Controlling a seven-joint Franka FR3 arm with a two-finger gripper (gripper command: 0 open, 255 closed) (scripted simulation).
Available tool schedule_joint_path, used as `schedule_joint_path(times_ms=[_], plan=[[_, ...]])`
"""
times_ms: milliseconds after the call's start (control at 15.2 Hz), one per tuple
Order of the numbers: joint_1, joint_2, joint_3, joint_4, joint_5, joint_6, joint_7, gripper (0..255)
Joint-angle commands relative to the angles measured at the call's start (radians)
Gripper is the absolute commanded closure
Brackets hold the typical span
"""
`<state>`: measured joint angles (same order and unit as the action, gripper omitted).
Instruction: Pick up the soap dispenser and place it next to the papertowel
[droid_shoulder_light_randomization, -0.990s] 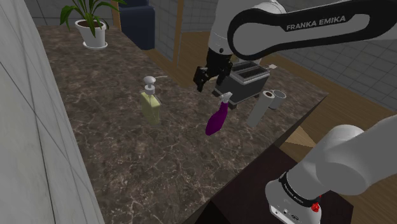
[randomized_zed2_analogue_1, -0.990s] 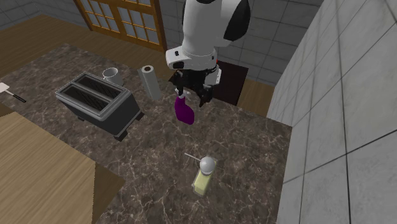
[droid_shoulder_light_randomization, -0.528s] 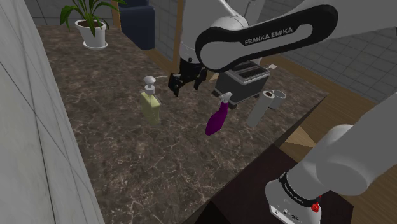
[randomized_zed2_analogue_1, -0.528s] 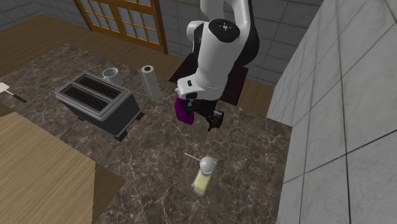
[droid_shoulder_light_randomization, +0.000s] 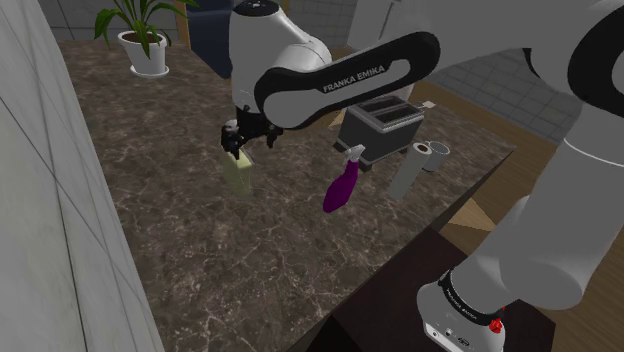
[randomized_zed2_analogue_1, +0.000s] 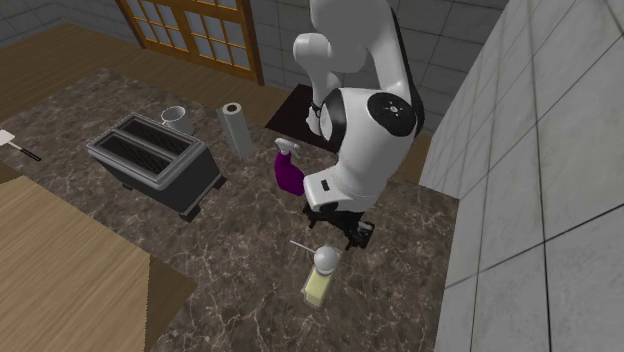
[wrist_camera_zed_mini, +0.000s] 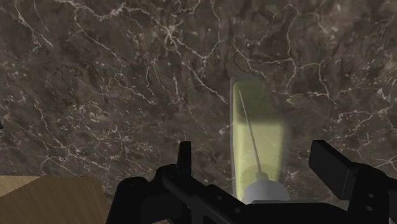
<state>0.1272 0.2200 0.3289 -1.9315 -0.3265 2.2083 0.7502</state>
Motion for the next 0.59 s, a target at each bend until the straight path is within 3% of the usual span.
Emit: schedule_joint_path(times_ms=[0, 528], plan=[[0.025, 0.082, -0.003, 0.074, -0.045, 0.002, 0.040, 0], [0.036, 0.160, -0.024, 0.082, -0.088, 0.067, 0.069, 0]])
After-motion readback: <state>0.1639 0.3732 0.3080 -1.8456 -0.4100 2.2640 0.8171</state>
